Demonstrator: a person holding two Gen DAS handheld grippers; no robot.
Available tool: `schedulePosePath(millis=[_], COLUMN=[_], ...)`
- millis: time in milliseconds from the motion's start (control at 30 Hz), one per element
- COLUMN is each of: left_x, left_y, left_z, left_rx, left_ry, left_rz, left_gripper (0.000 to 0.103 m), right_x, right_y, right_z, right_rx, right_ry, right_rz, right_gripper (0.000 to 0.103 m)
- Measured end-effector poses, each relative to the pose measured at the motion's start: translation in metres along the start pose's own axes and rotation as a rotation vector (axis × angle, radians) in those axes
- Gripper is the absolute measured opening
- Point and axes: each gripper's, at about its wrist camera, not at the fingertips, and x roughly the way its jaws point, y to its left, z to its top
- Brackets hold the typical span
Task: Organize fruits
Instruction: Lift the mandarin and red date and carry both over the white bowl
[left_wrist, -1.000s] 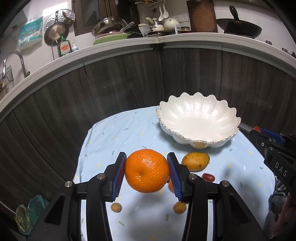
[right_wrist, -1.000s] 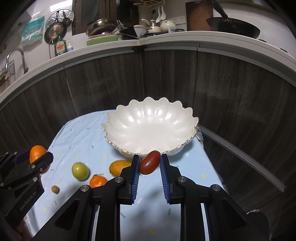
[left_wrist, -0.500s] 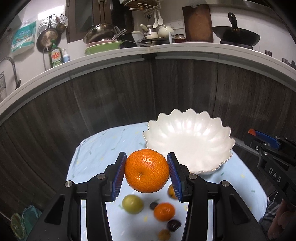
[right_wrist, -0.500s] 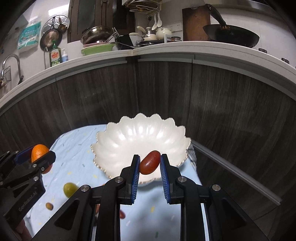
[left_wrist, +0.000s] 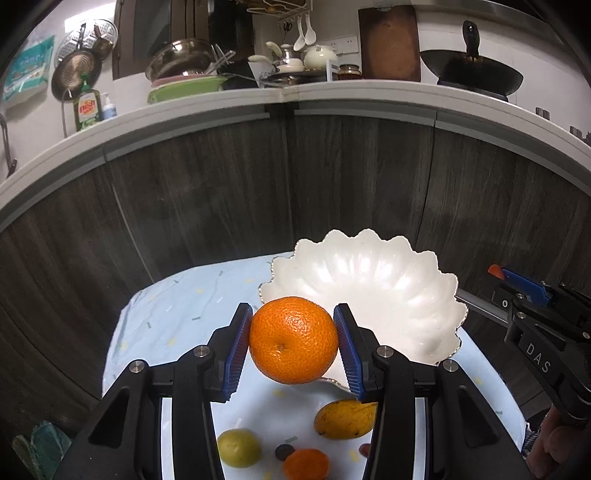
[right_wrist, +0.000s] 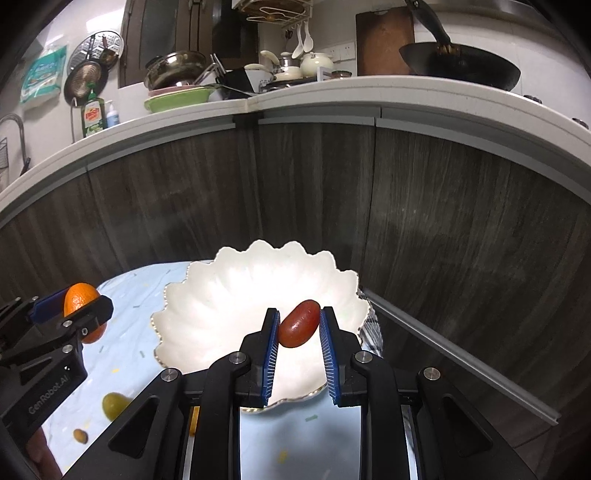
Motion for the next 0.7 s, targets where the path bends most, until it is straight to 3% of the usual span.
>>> schedulePosePath(millis=[700], left_x=[0.077], left_y=[-0.012], left_z=[0.001], left_rx=[0.038], left_ry=[0.124], left_rz=[-0.031], left_gripper=[0.045], right_x=[0.071], right_y=[-0.005], right_z=[-0.008], right_rx=[0.014], right_ry=[0.149], right_rz=[0.025], right_gripper=[0.024])
